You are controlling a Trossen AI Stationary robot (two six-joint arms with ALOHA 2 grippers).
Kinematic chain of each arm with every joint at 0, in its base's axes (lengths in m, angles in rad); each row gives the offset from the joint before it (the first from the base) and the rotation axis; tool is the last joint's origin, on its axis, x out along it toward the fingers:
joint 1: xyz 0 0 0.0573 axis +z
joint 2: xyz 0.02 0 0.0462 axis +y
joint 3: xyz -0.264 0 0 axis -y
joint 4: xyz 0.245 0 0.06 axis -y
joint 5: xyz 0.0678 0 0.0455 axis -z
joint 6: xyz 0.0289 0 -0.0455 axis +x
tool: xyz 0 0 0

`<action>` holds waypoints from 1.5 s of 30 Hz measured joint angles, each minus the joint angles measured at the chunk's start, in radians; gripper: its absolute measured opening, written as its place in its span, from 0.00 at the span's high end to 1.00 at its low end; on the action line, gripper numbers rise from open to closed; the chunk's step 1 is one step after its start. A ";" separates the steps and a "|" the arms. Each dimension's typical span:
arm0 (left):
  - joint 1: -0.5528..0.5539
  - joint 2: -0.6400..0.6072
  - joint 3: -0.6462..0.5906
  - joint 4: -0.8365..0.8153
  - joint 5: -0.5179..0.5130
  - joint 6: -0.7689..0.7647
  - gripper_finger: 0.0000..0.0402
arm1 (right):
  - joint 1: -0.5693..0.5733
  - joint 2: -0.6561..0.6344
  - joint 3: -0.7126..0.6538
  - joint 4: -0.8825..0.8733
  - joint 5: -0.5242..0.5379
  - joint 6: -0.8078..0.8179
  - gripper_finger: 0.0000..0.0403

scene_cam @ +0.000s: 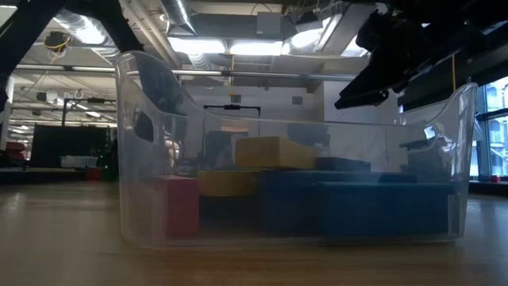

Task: Sort blocks by size
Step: Put the green arch block into the bottom left transparent bin

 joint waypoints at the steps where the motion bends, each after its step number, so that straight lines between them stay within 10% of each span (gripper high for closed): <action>1: -0.001 0.003 0.001 -0.001 -0.002 0.013 0.59 | 0.000 0.000 0.000 0.006 0.000 0.000 0.43; 15: -0.023 0.008 -0.001 -0.019 -0.016 0.086 0.86 | 0.000 0.000 0.000 0.007 0.000 -0.004 0.43; 29: -0.166 -0.016 0.039 -0.172 -0.035 0.004 0.89 | 0.000 0.000 0.000 -0.009 0.000 -0.005 0.43; 45: -0.489 -0.355 0.049 -0.246 0.130 -0.204 0.89 | 0.000 0.000 0.000 -0.017 0.000 -0.003 0.43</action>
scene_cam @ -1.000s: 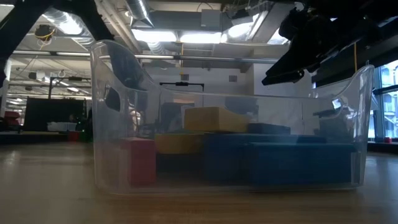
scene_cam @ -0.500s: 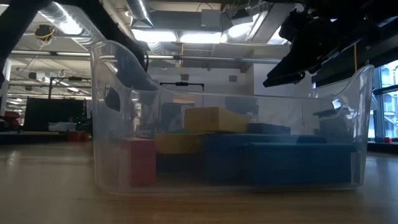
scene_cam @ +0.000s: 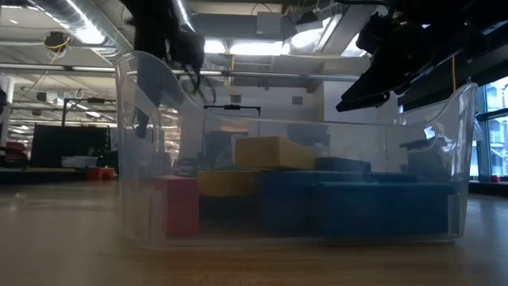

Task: Sort blocks by size
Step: Put the green arch block into the bottom left transparent bin

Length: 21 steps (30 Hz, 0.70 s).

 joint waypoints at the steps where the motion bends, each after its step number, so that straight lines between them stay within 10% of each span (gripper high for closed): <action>1: -0.032 -0.025 0.000 0.003 0.023 -0.022 0.89 | 0.000 0.000 0.000 0.001 0.000 0.000 0.43; 21: -0.808 -0.222 0.001 0.011 0.315 -0.674 0.88 | 0.000 0.000 0.000 0.003 0.000 0.003 0.43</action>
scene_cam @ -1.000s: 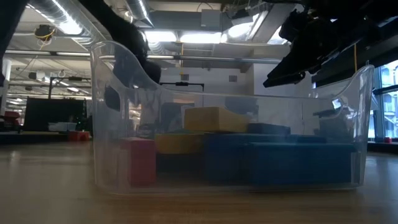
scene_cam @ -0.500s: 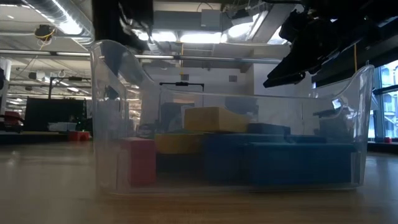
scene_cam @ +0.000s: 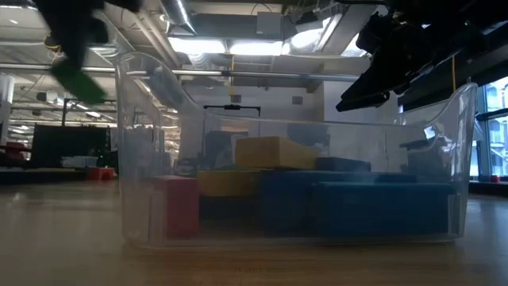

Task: Sort blocks by size
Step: Put the green arch block into the bottom left transparent bin

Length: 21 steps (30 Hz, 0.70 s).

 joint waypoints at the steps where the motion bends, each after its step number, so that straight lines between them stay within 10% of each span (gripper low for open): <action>1: -0.038 0.000 0.000 0.000 0.011 -0.046 0.88 | 0.000 0.000 0.000 0.000 0.000 0.000 0.43; 11: -0.392 0.000 0.000 0.016 0.092 -0.604 0.88 | 0.000 0.000 0.000 -0.001 0.000 0.003 0.43; 21: -0.556 0.001 -0.117 0.075 0.093 -0.831 0.88 | 0.000 0.000 0.000 -0.002 0.000 0.021 0.43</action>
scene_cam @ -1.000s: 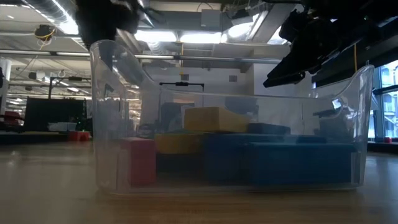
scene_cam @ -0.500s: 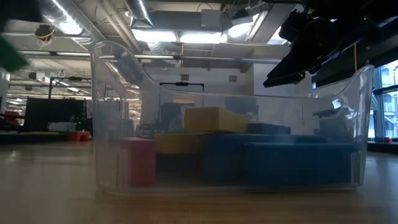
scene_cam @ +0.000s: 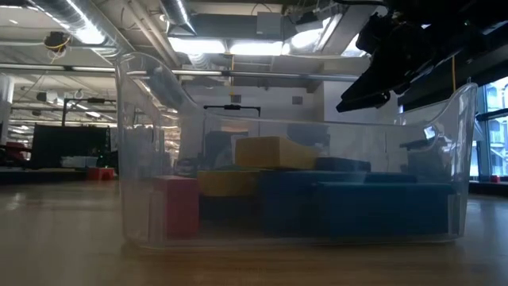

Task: Sort blocks by size
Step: Put the green arch block into the bottom left transparent bin, then put the orange arch block into the bottom left transparent bin

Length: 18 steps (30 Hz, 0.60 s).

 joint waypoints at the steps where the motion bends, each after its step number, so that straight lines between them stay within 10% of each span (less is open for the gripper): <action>1: -0.007 -0.001 -0.010 0.018 0.000 0.005 0.88 | 0.000 0.000 0.000 0.000 0.000 -0.001 0.43; 18: 0.234 -0.127 -0.001 0.054 0.119 0.214 0.59 | 0.000 0.000 0.000 -0.001 0.000 -0.024 0.43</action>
